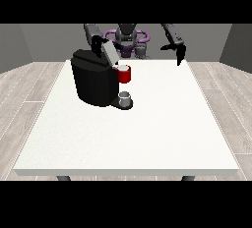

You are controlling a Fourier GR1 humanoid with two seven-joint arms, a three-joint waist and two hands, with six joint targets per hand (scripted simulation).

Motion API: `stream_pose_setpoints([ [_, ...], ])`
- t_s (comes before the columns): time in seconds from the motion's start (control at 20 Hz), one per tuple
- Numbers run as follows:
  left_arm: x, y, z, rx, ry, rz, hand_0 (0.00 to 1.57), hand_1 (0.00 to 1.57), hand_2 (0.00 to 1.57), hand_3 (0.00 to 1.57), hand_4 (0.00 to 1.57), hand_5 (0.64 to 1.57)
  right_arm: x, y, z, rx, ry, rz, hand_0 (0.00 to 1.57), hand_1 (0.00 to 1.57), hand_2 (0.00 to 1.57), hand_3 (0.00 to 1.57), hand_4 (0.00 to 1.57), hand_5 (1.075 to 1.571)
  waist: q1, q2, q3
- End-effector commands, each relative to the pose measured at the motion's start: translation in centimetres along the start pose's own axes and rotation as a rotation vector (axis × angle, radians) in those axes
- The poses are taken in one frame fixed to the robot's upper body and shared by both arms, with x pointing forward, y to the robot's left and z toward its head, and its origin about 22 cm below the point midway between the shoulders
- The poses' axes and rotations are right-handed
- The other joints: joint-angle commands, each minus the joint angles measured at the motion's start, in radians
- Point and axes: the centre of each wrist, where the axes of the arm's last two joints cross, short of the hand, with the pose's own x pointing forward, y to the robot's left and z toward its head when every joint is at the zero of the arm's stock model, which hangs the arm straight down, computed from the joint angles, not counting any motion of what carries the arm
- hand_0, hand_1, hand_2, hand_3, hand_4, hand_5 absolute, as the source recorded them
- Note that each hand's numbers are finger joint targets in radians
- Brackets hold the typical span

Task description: Insert the coffee pod into the coffee machine and close the lid

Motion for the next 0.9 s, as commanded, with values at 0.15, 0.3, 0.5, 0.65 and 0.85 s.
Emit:
stream_pose_setpoints([
  [0.15,-0.5,0.2,0.6,-0.018,0.055,0.017,0.0,0.0,0.0,0.0,0.36,1.571,-0.4,2.5,-0.2,0.054,0.07,-0.004,0.0,0.0,0.0,0.0,0.43,1.571,0.021,-0.009,0.0124],
  [0.3,-0.4,2.6,0.2,0.014,-0.009,0.012,0.0,0.0,0.0,0.0,0.38,1.571,1.7,3.4,-1.9,0.103,-0.012,0.016,0.0,0.0,0.0,0.0,0.44,1.571,0.002,0.049,0.012],
  [0.5,-1.2,1.3,-0.3,0.013,-0.006,0.011,0.0,0.0,0.0,0.0,0.39,1.571,3.4,6.7,-2.5,0.134,-0.034,0.022,0.0,0.0,0.0,0.0,0.42,1.571,0.007,0.036,0.012],
  [0.65,1.2,1.9,-2.0,-0.016,0.021,0.034,0.0,0.0,0.0,0.0,0.34,1.571,1.3,5.3,-2.7,0.125,0.016,0.065,0.0,0.0,0.0,0.0,0.44,1.571,0.056,0.012,0.0126],
  [0.85,-0.4,1.4,-2.4,-0.035,0.01,0.032,0.0,0.0,0.0,0.0,0.35,1.571,8.2,8.1,-6.6,0.133,-0.041,0.082,0.0,0.0,0.0,0.0,0.39,1.571,0.054,0.044,0.0117],
])
